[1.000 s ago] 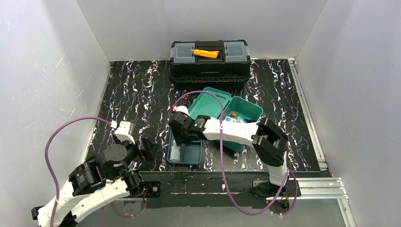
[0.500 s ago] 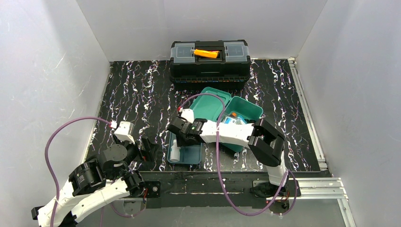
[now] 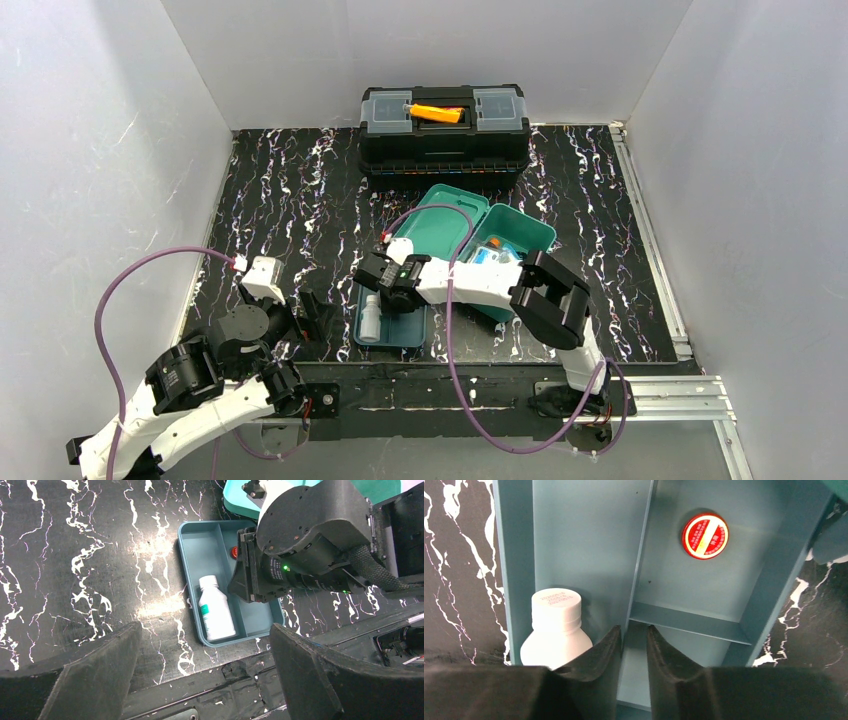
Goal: Organize the medicine kit
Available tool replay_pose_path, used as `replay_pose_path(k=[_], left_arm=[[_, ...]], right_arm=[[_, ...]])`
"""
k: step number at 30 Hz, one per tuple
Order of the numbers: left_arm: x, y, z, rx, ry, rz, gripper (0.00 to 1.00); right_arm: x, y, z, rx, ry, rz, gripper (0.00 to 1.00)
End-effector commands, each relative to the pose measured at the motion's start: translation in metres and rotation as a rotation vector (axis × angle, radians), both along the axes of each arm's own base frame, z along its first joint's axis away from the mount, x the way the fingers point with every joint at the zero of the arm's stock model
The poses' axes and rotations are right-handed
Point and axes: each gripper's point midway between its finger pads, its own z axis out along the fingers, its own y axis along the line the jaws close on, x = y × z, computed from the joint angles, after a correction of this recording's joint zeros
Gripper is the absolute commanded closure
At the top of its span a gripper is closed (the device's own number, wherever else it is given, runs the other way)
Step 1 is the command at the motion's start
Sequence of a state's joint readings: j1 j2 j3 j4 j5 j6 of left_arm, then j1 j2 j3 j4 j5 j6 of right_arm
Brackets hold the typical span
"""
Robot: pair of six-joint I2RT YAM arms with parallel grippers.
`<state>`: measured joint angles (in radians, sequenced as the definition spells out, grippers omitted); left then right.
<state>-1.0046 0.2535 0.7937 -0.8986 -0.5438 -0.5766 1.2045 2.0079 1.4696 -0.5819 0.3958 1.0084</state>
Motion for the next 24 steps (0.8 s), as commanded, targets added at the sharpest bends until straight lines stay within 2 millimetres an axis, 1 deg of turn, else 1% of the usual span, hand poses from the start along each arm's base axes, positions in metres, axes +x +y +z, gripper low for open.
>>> replay_pose_path(k=[1,7,9,10,14,19,24], left_arm=[[0.003,0.006,0.008,-0.006,-0.019,0.031,0.00],[0.003,0.005,0.008,-0.006,-0.018,0.030,0.01],[0.003,0.006,0.008,-0.004,-0.018,0.031,0.01],[0.003,0.006,0.008,-0.006,-0.018,0.031,0.00],[0.003,0.006,0.007,-0.003,-0.017,0.032,0.00],[0.003,0.005,0.007,0.001,-0.015,0.033,0.01],[0.003,0.007,0.007,0.005,-0.015,0.041,0.00]], right_arm=[[0.004,-0.004,-0.008,-0.032,-0.015,-0.039,0.73],[0.005,-0.003,-0.014,-0.052,-0.013,-0.022,0.86],[0.004,-0.003,-0.016,-0.060,-0.008,-0.017,0.97],[0.004,-0.003,-0.017,-0.062,-0.004,-0.015,0.99],[0.000,-0.002,-0.018,-0.036,0.004,0.009,0.99],[-0.008,0.008,-0.005,0.015,0.002,0.069,0.99],[-0.026,0.024,0.009,0.057,0.023,0.162,0.99]])
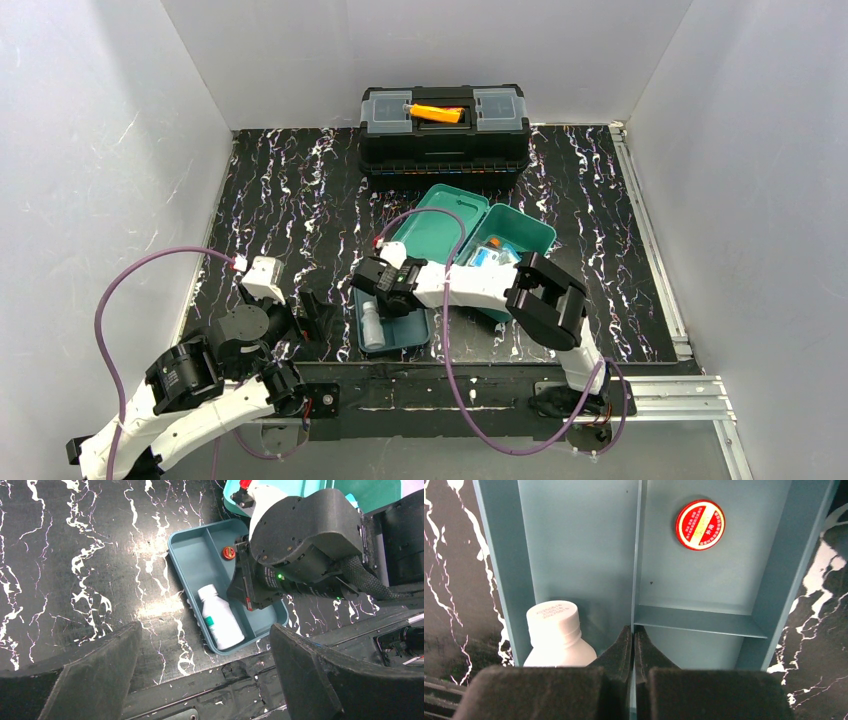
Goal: Organize the medicine kit
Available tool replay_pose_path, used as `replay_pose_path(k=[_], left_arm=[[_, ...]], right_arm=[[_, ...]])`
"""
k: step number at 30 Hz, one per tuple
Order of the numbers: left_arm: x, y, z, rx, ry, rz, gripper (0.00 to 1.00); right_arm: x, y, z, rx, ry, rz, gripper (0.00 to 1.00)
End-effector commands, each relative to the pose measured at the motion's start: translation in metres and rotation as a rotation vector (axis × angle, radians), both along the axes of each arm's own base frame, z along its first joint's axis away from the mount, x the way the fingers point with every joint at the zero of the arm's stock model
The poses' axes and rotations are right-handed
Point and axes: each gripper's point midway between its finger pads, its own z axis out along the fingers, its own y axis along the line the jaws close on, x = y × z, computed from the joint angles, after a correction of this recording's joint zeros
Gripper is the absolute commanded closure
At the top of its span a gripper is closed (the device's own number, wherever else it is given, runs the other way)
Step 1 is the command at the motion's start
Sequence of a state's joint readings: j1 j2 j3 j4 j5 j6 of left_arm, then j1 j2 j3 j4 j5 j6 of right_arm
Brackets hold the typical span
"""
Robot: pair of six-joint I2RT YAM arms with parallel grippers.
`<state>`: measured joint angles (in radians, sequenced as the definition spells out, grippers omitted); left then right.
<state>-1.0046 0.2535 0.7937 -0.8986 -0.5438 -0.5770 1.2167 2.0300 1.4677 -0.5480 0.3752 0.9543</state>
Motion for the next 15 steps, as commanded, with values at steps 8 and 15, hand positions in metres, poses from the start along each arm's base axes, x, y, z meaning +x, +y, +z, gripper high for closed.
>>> replay_pose_path(k=[8,15], left_arm=[[0.004,0.013,0.010,-0.008,-0.028,0.065,0.00],[0.004,0.023,0.012,-0.026,-0.042,0.104,0.00]], right_arm=[[-0.052,0.027,0.037,0.112,0.061,0.214,0.99],[-0.072,0.023,0.068,0.159,0.042,0.262,0.99]])
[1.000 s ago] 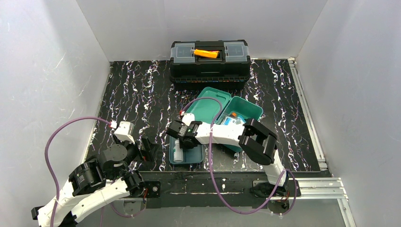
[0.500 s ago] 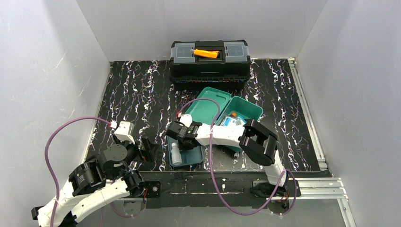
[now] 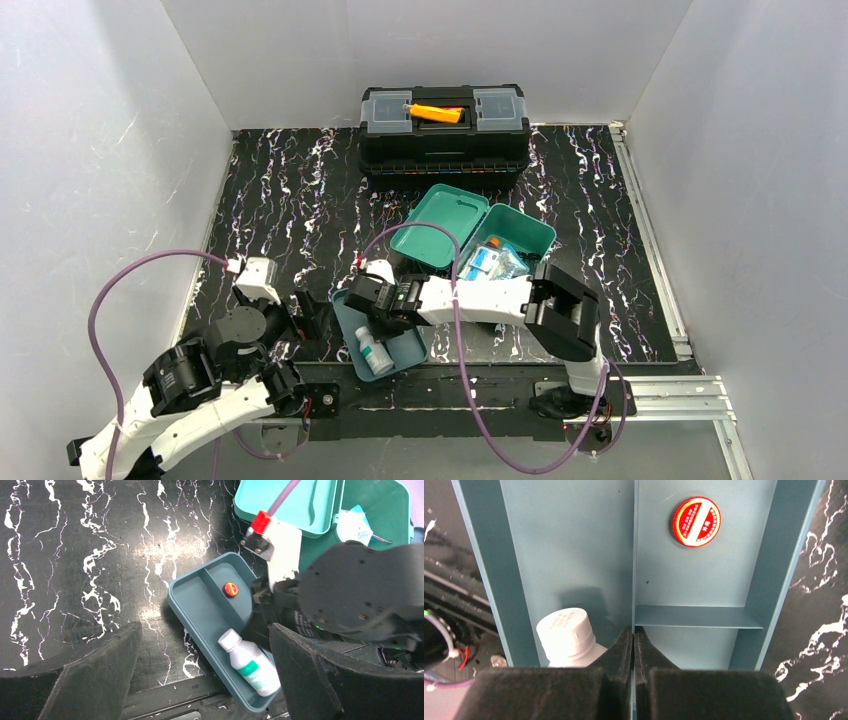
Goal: Organize the medicine kit
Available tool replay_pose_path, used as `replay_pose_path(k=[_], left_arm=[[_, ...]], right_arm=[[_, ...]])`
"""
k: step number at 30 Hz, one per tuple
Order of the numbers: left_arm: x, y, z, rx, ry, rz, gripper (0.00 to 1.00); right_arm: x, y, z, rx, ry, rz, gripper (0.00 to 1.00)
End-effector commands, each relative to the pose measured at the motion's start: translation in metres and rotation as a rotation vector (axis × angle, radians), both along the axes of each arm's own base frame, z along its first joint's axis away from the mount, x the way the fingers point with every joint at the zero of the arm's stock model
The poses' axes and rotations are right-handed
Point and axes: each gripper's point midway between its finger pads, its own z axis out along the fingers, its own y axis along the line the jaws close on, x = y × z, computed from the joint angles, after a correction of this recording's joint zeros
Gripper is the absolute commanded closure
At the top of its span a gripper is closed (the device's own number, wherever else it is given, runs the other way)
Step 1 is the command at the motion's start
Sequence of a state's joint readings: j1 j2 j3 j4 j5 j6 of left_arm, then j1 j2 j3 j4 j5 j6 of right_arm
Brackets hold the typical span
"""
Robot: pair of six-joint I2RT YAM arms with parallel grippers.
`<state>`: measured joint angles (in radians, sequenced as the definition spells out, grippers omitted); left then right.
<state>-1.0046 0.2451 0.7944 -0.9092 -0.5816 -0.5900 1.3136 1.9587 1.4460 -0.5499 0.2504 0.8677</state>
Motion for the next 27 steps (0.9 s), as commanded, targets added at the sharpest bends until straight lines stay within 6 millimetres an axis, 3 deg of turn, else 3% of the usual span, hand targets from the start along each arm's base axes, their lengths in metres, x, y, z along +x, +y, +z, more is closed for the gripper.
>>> replay_pose_path(k=[1,10,16,21,27], left_arm=[[0.001,0.018,0.012,-0.029,-0.035,0.077,0.00],[-0.001,0.047,0.019,-0.114,-0.092,0.182,0.00],[-0.002,0.053,0.020,-0.142,-0.107,0.207,0.01],[-0.001,0.051,0.019,-0.124,-0.098,0.202,0.01],[0.000,0.046,0.017,-0.104,-0.088,0.190,0.00]], right_arm=[[-0.011,0.004,0.051,0.113,-0.023,0.031,0.99],[-0.012,-0.023,0.096,0.124,-0.083,0.012,0.99],[-0.006,-0.047,0.135,0.129,-0.143,-0.037,0.99],[0.013,-0.084,0.161,0.079,-0.237,-0.123,0.99],[0.048,-0.131,0.174,0.054,-0.255,-0.268,0.99]])
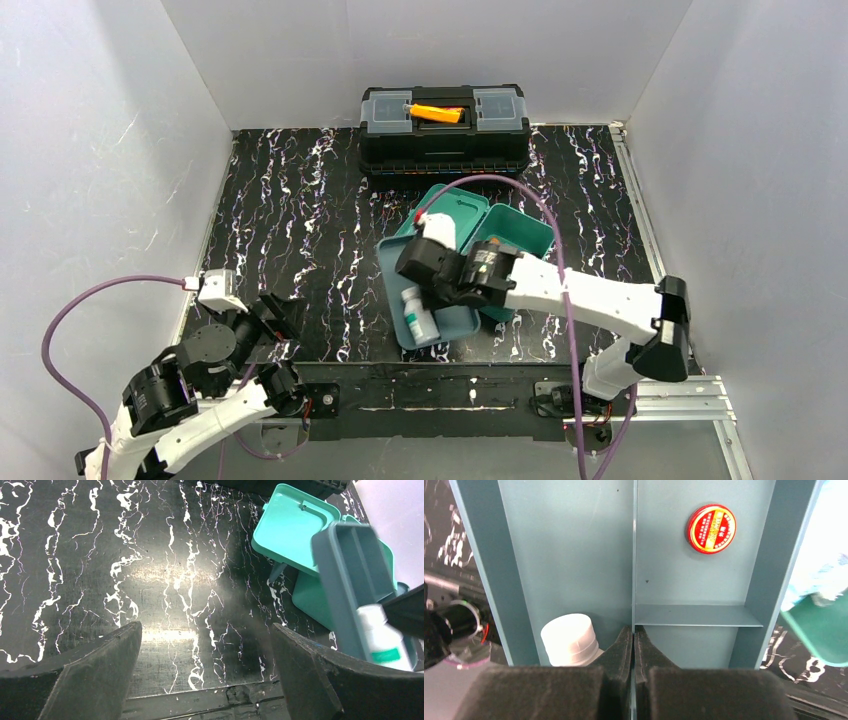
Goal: Organize the medicine kit
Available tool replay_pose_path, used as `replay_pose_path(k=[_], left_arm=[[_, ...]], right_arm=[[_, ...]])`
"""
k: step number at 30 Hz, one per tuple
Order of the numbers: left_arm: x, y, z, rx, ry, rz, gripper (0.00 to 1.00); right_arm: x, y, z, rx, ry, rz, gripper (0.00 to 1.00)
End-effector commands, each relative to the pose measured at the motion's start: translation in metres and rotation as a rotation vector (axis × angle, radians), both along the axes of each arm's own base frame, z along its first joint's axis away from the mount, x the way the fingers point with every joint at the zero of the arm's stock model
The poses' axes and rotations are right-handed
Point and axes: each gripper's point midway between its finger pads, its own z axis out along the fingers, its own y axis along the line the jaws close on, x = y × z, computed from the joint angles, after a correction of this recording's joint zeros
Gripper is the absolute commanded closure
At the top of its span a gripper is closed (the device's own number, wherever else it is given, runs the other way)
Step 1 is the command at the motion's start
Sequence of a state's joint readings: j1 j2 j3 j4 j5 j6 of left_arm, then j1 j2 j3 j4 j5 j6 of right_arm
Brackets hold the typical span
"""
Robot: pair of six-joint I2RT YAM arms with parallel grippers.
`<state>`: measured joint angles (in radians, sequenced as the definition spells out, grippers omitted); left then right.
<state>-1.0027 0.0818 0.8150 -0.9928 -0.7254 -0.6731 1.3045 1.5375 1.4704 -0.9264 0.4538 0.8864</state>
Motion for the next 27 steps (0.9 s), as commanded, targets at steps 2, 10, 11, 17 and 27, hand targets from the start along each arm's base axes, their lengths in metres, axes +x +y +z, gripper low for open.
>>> replay_pose_path(k=[2,10,11,17,27], left_arm=[[0.004,0.001,0.004,0.022,-0.001,0.028,0.01],[0.005,-0.001,0.003,0.032,0.004,0.020,0.00],[0.005,-0.001,0.003,0.033,0.005,0.021,0.01],[0.005,-0.002,0.003,0.029,0.003,0.020,0.00],[0.006,-0.005,0.003,0.033,0.004,0.008,0.00]], right_arm=[[0.045,-0.050,0.035,0.048,-0.068,-0.198,0.99],[0.083,-0.104,0.050,0.075,-0.106,-0.460,0.99],[0.087,-0.111,0.049,0.066,-0.099,-0.503,0.99],[0.098,-0.150,0.043,-0.025,-0.076,-0.762,0.99],[0.111,-0.165,0.030,-0.097,-0.043,-0.984,0.99]])
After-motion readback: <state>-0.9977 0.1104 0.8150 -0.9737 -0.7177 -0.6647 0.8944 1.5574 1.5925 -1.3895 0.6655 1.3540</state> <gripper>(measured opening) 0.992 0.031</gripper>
